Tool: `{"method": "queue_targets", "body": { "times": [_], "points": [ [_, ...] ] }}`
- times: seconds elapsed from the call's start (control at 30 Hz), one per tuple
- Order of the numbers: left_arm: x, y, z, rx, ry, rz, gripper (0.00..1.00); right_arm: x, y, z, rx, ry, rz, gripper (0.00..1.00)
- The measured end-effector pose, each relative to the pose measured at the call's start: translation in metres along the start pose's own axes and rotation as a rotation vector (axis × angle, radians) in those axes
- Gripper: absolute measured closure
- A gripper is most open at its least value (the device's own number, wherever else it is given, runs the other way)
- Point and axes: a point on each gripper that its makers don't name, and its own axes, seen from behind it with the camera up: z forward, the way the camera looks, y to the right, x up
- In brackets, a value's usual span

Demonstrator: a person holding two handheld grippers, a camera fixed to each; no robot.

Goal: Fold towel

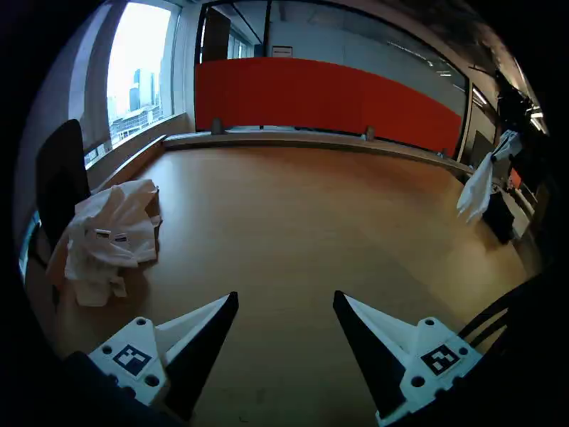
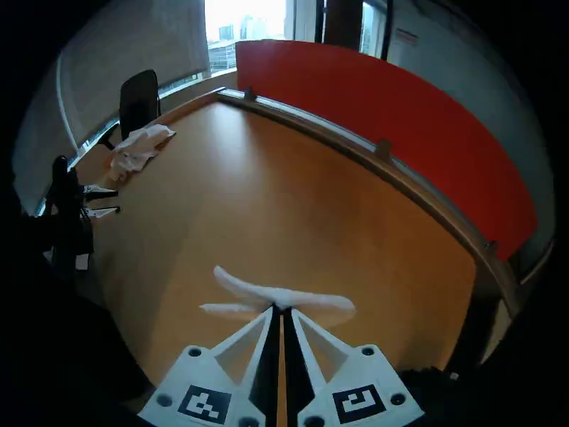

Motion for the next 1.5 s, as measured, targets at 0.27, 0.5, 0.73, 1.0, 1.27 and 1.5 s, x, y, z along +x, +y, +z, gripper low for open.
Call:
{"method": "queue_targets", "body": {
  "times": [0.27,0.5,0.73,1.0,1.27,1.5],
  "points": [
    [0.0,0.0,0.001,0.004,-0.004,0.0,0.0,-0.02,0.042,-0.011,-0.039,-0.046,0.014,0.97],
    [0.0,-0.001,0.002,0.008,-0.007,0.0,0.0,-0.032,0.076,-0.018,-0.076,-0.08,0.033,0.97],
    [0.001,0.0,0.002,0.011,-0.011,0.001,0.0,-0.04,0.103,-0.02,-0.109,-0.107,0.054,0.97],
    [0.0,0.0,0.001,0.017,-0.015,0.0,0.0,-0.044,0.13,-0.02,-0.144,-0.129,0.076,0.97],
    [0.0,-0.001,0.001,0.023,-0.019,0.0,0.0,-0.044,0.147,-0.018,-0.165,-0.14,0.089,0.97],
    [0.0,-0.001,0.0,0.026,-0.023,0.001,0.0,-0.042,0.159,-0.013,-0.182,-0.143,0.103,0.97]
  ]
}}
